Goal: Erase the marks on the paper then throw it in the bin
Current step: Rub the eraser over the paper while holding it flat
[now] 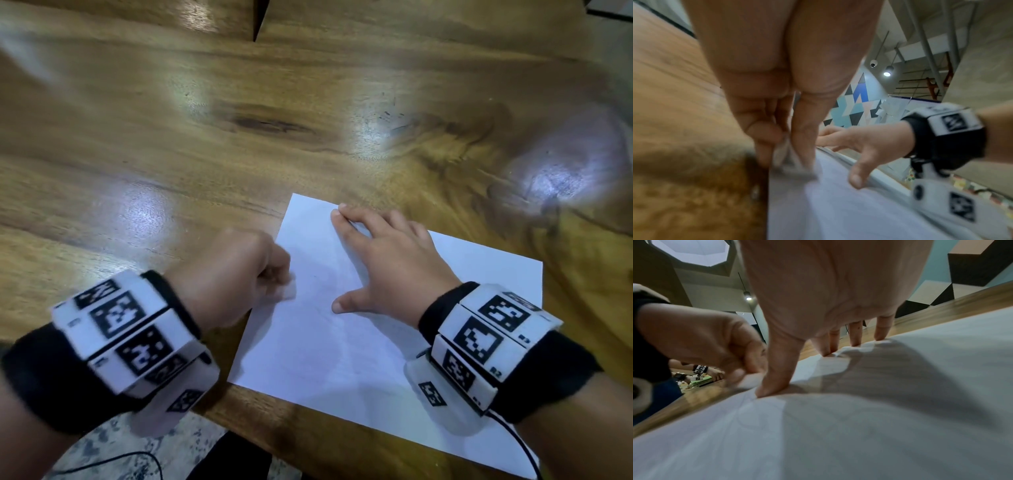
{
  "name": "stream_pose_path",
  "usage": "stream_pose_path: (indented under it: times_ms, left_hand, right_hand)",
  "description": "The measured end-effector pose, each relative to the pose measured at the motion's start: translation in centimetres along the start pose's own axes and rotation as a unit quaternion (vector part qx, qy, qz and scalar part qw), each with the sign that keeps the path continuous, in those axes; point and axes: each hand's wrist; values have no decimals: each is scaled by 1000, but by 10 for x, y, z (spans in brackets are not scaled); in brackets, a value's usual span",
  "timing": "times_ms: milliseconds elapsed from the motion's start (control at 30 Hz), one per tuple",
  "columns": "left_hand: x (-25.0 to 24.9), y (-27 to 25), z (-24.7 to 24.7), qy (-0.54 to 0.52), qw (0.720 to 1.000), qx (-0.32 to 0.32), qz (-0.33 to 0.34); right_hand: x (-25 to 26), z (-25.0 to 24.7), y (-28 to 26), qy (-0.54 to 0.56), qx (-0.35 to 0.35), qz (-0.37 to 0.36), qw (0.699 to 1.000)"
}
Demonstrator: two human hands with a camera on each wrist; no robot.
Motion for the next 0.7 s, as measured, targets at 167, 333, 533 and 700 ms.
stream_pose_path:
  times_ms: [167,333,533,700]
  left_hand:
    - [-6,19,-10,-8,999,-29,-12]
    - [-12,13,1,6,999,-48,21]
    - [-17,21,-7,5,1000,-7,18]
    - [-20,23,0,21,997,-49,59]
  right_hand:
    - [0,0,0,-5,0,2,1000]
    - [0,0,0,-4,3,1,1000]
    - [0,1,1,-6,1,2,1000]
    - [-1,1,0,-5,5,2,1000]
Point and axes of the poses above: each hand's wrist, its own y-axis towards the middle knuckle, its own z-axis out of the palm, x = y × z, and after that the axes turned 6 degrees about -z, right-handed
